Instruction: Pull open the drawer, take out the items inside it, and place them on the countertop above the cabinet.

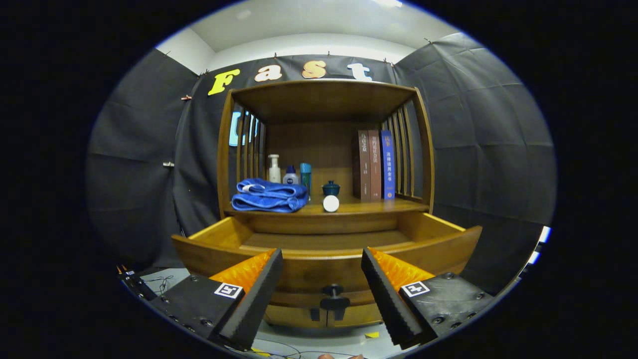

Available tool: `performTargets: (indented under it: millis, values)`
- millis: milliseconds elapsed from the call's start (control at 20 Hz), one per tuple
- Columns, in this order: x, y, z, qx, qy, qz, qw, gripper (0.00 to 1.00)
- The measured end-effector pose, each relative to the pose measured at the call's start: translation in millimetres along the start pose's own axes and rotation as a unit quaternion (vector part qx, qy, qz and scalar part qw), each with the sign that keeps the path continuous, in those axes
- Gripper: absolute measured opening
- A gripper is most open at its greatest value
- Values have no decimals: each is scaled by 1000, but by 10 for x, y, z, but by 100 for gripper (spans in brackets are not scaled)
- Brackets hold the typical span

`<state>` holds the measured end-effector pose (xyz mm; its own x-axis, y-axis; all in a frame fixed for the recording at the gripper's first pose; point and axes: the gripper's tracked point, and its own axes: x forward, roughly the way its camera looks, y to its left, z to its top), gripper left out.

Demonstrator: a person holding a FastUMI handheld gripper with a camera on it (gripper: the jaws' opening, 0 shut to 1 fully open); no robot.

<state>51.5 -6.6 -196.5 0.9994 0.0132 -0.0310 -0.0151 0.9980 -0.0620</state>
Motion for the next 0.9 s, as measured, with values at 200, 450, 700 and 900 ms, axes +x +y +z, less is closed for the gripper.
performTargets:
  millis: [200, 450, 700, 900]
  values:
    - [136, -110, -285, 3, 21, -5, 1000, 100]
    - [320, -120, -434, 3, 34, -3, 999, 100]
    - [297, -141, -449, -15, 34, -2, 999, 100]
    - [404, -143, -420, -16, 37, 0, 999, 100]
